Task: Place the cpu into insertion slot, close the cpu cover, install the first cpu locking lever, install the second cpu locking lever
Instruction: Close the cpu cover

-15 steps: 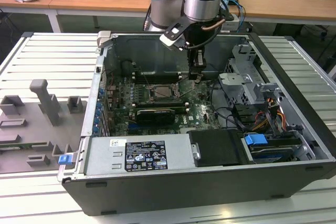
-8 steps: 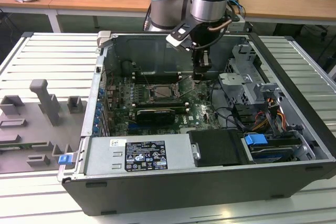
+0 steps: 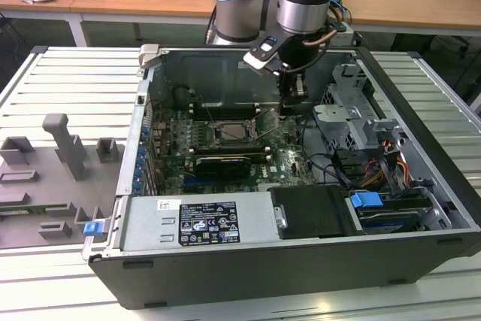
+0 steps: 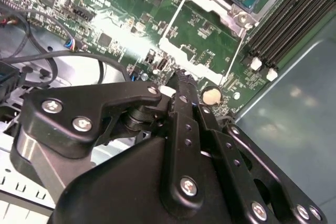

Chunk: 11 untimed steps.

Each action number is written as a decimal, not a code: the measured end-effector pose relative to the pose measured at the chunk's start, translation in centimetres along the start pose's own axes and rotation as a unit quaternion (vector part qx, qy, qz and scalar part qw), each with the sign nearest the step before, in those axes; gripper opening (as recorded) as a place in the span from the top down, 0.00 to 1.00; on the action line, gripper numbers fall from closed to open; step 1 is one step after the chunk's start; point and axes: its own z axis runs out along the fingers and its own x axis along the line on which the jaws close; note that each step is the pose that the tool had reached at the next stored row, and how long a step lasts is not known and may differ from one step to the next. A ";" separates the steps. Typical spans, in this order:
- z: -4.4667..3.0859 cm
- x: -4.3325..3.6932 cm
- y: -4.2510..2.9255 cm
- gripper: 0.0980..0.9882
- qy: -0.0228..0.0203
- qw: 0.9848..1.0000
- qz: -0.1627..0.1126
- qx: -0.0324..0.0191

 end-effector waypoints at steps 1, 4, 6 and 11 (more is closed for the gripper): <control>0.05 0.05 0.09 0.99 0.000 1.000 0.000 0.000; 0.27 0.16 0.43 0.99 0.000 1.000 0.000 0.001; 0.49 0.19 0.63 0.99 0.000 1.000 0.000 0.001; 1.10 0.23 0.65 0.99 0.000 1.000 -0.001 0.005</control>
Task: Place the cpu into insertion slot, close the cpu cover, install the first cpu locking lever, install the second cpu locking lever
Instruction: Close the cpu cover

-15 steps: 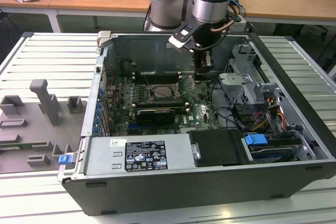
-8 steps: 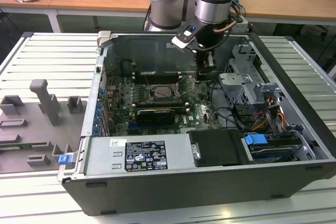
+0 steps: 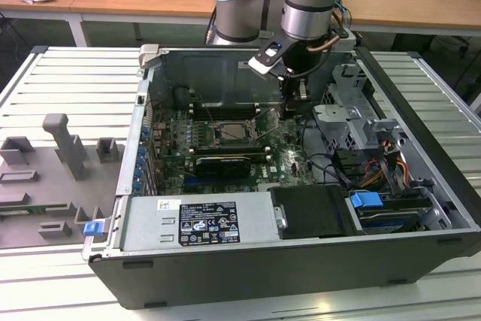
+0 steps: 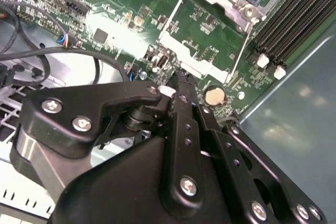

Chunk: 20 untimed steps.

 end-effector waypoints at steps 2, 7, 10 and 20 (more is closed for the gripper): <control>0.00 0.02 -0.38 0.99 0.000 1.000 0.000 0.000; 0.05 0.04 -0.74 0.99 0.000 1.000 -0.001 0.000; 0.08 0.04 -0.87 0.99 0.000 1.000 -0.002 0.000; 0.05 0.08 -1.72 0.99 0.000 1.000 -0.002 0.000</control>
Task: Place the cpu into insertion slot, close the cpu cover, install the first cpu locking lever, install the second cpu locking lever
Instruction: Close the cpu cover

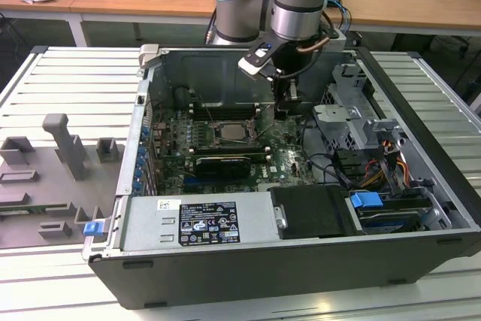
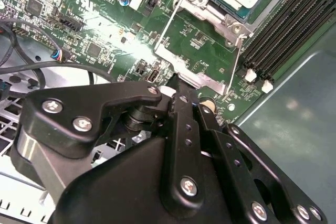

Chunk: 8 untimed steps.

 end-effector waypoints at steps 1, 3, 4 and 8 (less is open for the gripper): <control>-0.01 0.02 -0.46 0.99 0.000 1.000 0.000 0.000; -0.02 0.04 -0.73 0.99 0.000 1.000 0.000 0.000; -0.02 0.04 -0.76 0.99 0.000 1.000 0.000 0.000; -0.03 0.05 -0.96 0.99 0.000 1.000 0.000 0.000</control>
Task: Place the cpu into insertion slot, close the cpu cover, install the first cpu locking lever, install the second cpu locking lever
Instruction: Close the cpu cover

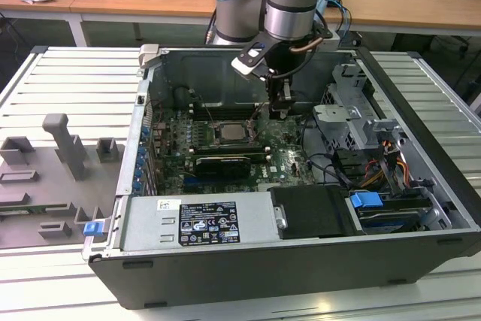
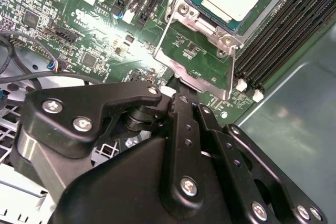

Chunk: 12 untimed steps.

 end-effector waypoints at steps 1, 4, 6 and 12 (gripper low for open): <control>0.00 0.00 -0.05 0.99 0.000 1.000 0.000 0.000; 0.00 0.01 -0.19 0.99 0.000 1.000 0.000 0.000; -0.01 0.01 -0.28 0.99 0.000 1.000 0.000 0.000; -0.01 0.03 -0.53 0.99 0.000 1.000 0.000 0.000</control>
